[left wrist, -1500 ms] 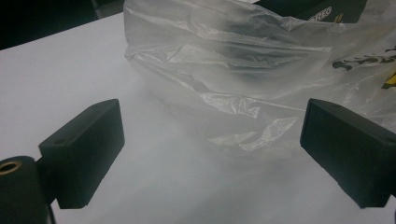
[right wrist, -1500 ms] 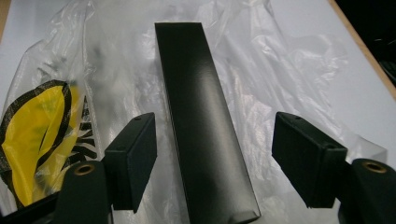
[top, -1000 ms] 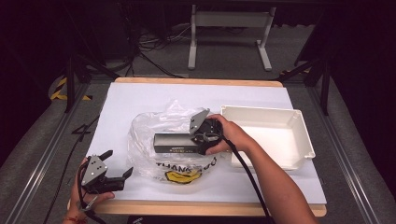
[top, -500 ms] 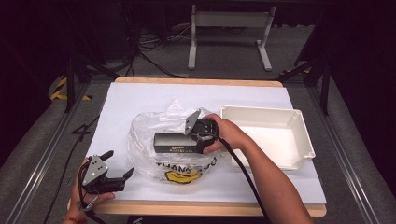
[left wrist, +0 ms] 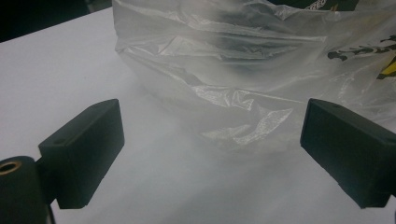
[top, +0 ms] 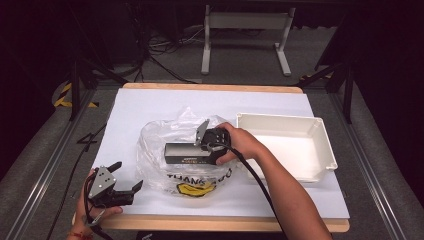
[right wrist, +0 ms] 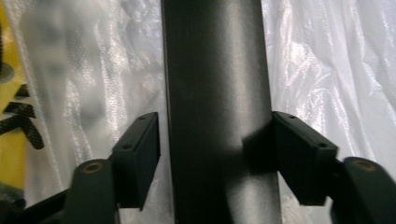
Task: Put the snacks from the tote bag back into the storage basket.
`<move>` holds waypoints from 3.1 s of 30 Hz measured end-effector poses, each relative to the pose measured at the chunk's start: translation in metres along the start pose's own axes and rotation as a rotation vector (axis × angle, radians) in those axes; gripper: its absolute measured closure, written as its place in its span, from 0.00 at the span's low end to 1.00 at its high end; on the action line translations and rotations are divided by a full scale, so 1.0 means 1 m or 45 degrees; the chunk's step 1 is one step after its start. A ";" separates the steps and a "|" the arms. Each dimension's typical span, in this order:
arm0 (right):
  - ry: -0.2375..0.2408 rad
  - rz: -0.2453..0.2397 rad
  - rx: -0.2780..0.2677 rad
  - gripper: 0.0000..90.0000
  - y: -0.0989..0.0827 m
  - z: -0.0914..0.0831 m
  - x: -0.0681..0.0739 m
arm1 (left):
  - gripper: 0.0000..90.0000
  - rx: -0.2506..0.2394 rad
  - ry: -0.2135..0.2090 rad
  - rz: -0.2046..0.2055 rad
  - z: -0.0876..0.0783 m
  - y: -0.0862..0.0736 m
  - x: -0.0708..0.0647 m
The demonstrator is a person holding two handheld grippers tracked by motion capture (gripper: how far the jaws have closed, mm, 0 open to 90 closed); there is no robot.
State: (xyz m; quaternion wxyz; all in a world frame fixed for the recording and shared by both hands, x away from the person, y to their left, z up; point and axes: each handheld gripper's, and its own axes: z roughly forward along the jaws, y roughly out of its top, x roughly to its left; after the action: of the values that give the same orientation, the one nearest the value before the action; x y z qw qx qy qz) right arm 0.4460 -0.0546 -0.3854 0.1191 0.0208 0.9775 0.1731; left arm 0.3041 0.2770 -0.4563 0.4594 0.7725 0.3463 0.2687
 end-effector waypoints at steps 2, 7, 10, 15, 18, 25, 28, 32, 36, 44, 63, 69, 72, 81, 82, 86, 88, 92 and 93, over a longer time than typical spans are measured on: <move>0.007 -0.004 0.008 0.43 0.000 0.000 0.000 | 0.08 0.000 -0.004 0.001 0.000 0.000 0.000; 0.005 -0.028 0.007 0.45 0.001 0.000 0.000 | 0.08 0.005 -0.009 0.001 0.000 0.000 -0.001; 0.032 -0.048 -0.001 0.47 0.001 -0.002 -0.001 | 0.08 0.006 -0.012 0.000 0.001 0.000 -0.001; 0.031 -0.056 -0.021 0.48 0.001 -0.002 0.001 | 0.08 0.010 -0.017 -0.001 0.001 0.000 -0.001; 0.035 -0.059 -0.025 0.48 0.002 -0.003 0.001 | 0.08 0.009 -0.018 -0.004 0.001 0.000 -0.001; 0.031 -0.064 -0.027 0.48 0.004 -0.005 0.003 | 0.08 0.012 -0.016 -0.006 0.000 -0.001 -0.001; 0.050 -0.049 -0.045 0.48 0.004 -0.005 0.003 | 0.08 0.009 -0.011 -0.004 0.000 -0.001 -0.001; 0.049 -0.047 -0.045 0.48 0.004 -0.006 0.003 | 0.08 0.008 -0.014 -0.005 0.000 -0.001 -0.001; 0.051 -0.043 -0.055 0.48 0.003 -0.009 0.002 | 0.08 0.008 -0.011 -0.002 0.000 -0.001 -0.001; 0.029 -0.037 -0.088 0.48 0.002 -0.016 0.000 | 0.08 0.012 -0.011 0.000 0.000 -0.001 -0.001; 0.017 -0.057 -0.115 0.48 0.005 -0.025 0.001 | 0.08 0.025 -0.008 0.015 -0.001 -0.001 0.000; 0.024 -0.062 -0.114 0.48 0.006 -0.031 0.001 | 0.08 0.025 -0.010 0.013 -0.001 -0.002 0.000; 0.018 -0.064 -0.118 0.48 0.006 -0.034 0.001 | 0.08 0.029 -0.012 0.018 -0.001 -0.002 -0.001; 0.021 -0.088 -0.155 0.48 0.008 -0.048 0.001 | 0.08 0.024 -0.009 0.013 -0.001 -0.002 0.000; 0.021 -0.087 -0.158 0.48 0.007 -0.051 0.001 | 0.08 0.024 -0.008 0.011 -0.001 -0.002 0.000; 0.019 -0.086 -0.171 0.48 0.004 -0.058 0.001 | 0.08 0.021 -0.008 0.006 -0.001 -0.002 0.000; 0.012 -0.089 -0.180 0.48 0.002 -0.062 0.000 | 0.08 0.022 -0.009 0.009 -0.001 -0.002 0.000; 0.003 -0.083 -0.193 0.48 -0.002 -0.071 -0.001 | 0.08 0.026 -0.004 0.011 -0.001 -0.002 0.000; 0.002 -0.085 -0.208 0.48 -0.003 -0.073 -0.001 | 0.08 0.024 -0.001 0.008 -0.001 -0.002 0.000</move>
State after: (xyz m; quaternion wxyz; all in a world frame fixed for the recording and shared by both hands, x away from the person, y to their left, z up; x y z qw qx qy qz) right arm 0.4297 -0.0816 -0.3195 0.1253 -0.0218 0.9604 0.2480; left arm 0.3025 0.2780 -0.4577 0.4516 0.7779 0.3463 0.2664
